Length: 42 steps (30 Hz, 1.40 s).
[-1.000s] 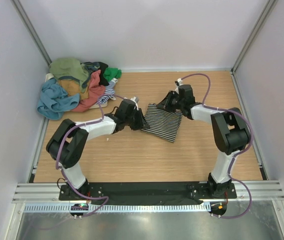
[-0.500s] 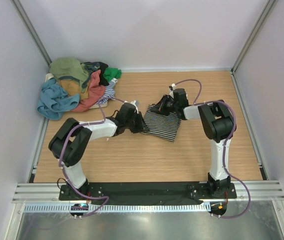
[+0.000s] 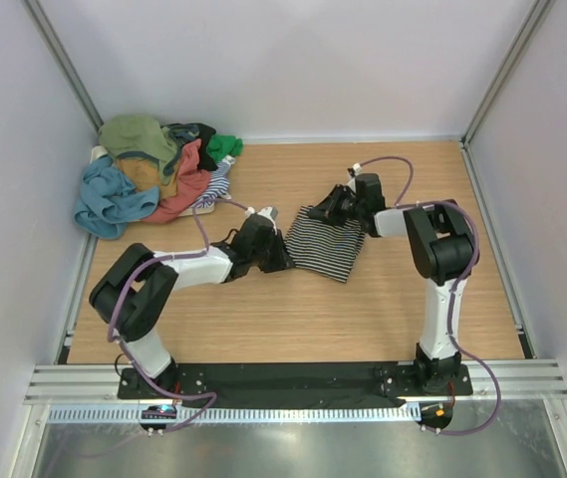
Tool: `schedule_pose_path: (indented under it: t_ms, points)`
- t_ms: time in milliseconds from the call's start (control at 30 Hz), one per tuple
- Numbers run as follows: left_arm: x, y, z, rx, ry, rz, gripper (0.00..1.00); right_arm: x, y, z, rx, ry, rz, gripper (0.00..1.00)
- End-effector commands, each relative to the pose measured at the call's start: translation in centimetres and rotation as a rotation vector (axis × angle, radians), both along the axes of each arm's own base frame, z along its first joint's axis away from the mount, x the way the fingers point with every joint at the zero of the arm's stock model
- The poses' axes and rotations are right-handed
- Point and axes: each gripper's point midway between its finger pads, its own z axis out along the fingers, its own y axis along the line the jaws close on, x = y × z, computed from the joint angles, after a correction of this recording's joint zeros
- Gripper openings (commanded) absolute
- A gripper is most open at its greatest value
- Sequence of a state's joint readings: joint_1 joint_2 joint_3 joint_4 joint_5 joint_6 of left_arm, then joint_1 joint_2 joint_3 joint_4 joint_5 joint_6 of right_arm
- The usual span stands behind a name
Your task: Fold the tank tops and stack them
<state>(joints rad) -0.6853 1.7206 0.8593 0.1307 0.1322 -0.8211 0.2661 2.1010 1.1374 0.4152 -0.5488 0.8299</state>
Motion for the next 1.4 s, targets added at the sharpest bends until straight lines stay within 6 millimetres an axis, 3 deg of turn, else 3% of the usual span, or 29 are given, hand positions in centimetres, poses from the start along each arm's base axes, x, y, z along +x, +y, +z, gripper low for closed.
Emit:
schedule_pose_path:
  t_ms: [0, 67, 100, 133, 200, 333, 467, 500, 533, 667, 800, 900, 1067, 1100, 1233, 1333, 1367]
  points:
    - [-0.6, -0.4, 3.2, 0.011, -0.081, -0.023, 0.13, 0.1, -1.2, 7.6, -0.024, -0.181, -0.024, 0.15]
    - [-1.0, -1.7, 4.4, -0.011, -0.098, -0.048, 0.14, -1.2, -1.8, 7.6, -0.047, -0.173, -0.031, 0.15]
    - [-1.4, -2.2, 4.6, -0.022, -0.093, -0.064, 0.14, -1.7, -2.1, 9.2, -0.046, -0.209, -0.036, 0.15]
    - [-1.6, -3.3, 5.3, -0.042, -0.095, -0.082, 0.15, -2.7, -2.5, 8.3, -0.053, -0.187, -0.038, 0.16]
    - [-1.9, -5.1, 5.4, -0.075, -0.079, -0.124, 0.14, -3.6, -2.9, 9.1, -0.032, -0.204, -0.036, 0.15]
    - [-2.2, -7.8, 4.8, -0.140, -0.041, -0.173, 0.14, -5.2, -4.2, 6.6, 0.016, -0.143, -0.047, 0.15]
    - [-2.3, -9.7, 3.6, -0.155, -0.025, -0.207, 0.14, -4.8, -5.6, 4.1, 0.067, -0.103, -0.078, 0.14]
    - [-2.3, -9.9, 2.3, -0.142, -0.004, -0.210, 0.14, -4.6, -6.1, 3.4, 0.073, -0.091, -0.090, 0.14]
    - [-2.3, -10.1, 1.9, -0.144, 0.001, -0.214, 0.13, -4.5, -6.2, 1.6, 0.089, -0.039, -0.097, 0.14]
    - [-2.8, -9.1, -1.7, -0.088, 0.048, -0.188, 0.13, -3.5, -7.1, -0.8, 0.113, 0.001, -0.129, 0.12]
    - [-4.1, -8.1, -2.8, -0.046, 0.036, -0.176, 0.13, -3.3, -7.6, -1.5, 0.059, 0.021, -0.141, 0.12]
    - [-5.1, -7.6, -1.7, -0.034, 0.008, -0.178, 0.13, -3.2, -7.7, 0.2, 0.054, -0.024, -0.138, 0.14]
    - [-5.9, -6.2, 1.6, -0.030, -0.040, -0.161, 0.16, -4.5, -8.8, 2.4, -0.016, -0.070, -0.164, 0.36]
    - [-5.7, -6.1, 3.0, -0.031, -0.064, -0.157, 0.17, -4.8, -9.1, 3.8, -0.027, -0.103, -0.182, 0.39]
    - [-4.7, -3.5, 4.0, 0.097, -0.096, -0.105, 0.21, -6.0, -10.7, 5.9, -0.119, -0.143, -0.234, 0.53]
    - [-3.5, -2.2, 4.6, 0.122, -0.096, -0.089, 0.26, -8.1, -12.4, 6.1, -0.219, -0.102, -0.286, 0.57]
    - [-3.2, -2.0, 5.0, 0.118, -0.095, -0.085, 0.32, -8.7, -13.0, 5.9, -0.251, -0.086, -0.303, 0.58]
